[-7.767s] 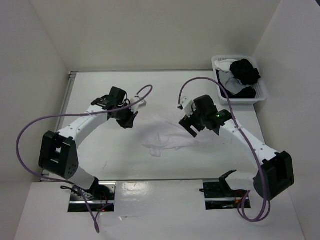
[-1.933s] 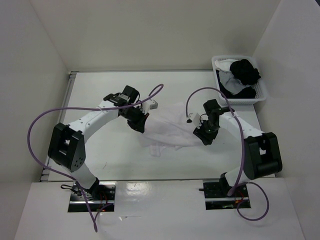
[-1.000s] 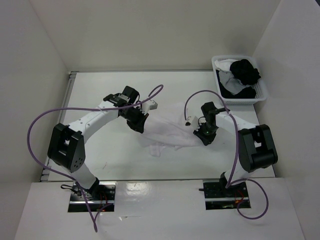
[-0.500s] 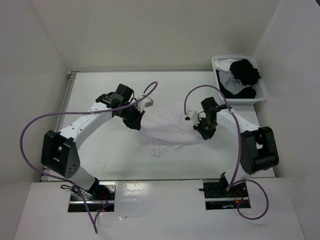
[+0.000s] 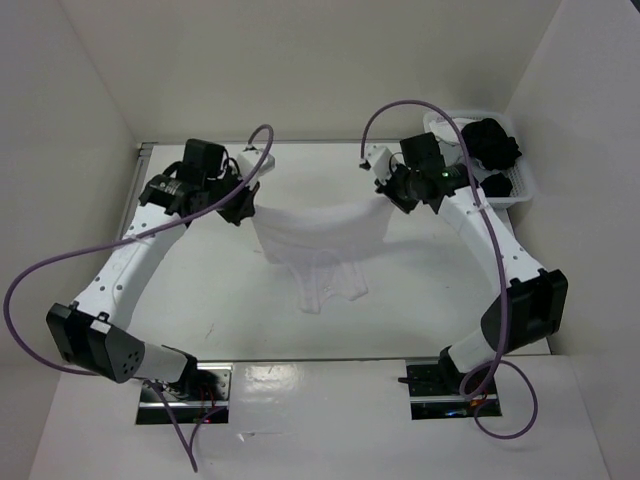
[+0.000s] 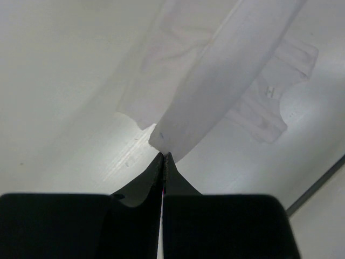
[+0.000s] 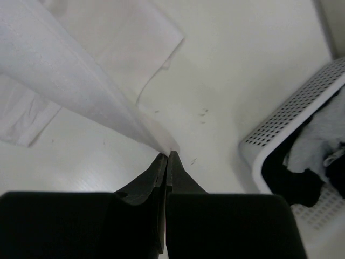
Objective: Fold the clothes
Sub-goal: Fold the tank top
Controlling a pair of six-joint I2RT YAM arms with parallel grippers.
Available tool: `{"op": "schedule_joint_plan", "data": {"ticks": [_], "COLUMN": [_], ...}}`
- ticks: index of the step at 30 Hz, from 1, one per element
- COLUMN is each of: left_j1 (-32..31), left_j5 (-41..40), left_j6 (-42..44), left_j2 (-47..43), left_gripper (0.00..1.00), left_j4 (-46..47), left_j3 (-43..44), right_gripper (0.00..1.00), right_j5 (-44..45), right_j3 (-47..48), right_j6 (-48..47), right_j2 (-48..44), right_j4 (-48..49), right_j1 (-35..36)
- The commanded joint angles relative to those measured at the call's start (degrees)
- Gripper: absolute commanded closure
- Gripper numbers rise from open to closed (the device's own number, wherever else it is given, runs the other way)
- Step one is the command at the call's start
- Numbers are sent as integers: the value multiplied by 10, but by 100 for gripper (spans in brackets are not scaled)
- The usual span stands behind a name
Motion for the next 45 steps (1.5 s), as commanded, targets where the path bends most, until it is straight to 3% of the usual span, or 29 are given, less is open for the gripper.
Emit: {"op": "schedule_joint_plan", "data": {"ticks": [1,16,45], "left_j1": [14,65,104], "left_j5": [-32,-105,-99], "left_j6": [18,40,56], "left_j2": [-18,24,88], "left_gripper": [100,100,100], "left_j4": [-7,37,70], "left_j3": [56,155,225], "right_gripper": [100,100,100], "right_j5": [38,103,149], "right_j3": [71,342,577], "right_j6": [29,58,40], "right_j2": [23,168,315], "right_j4": [31,54,19], "right_j1": [16,33,33]}}
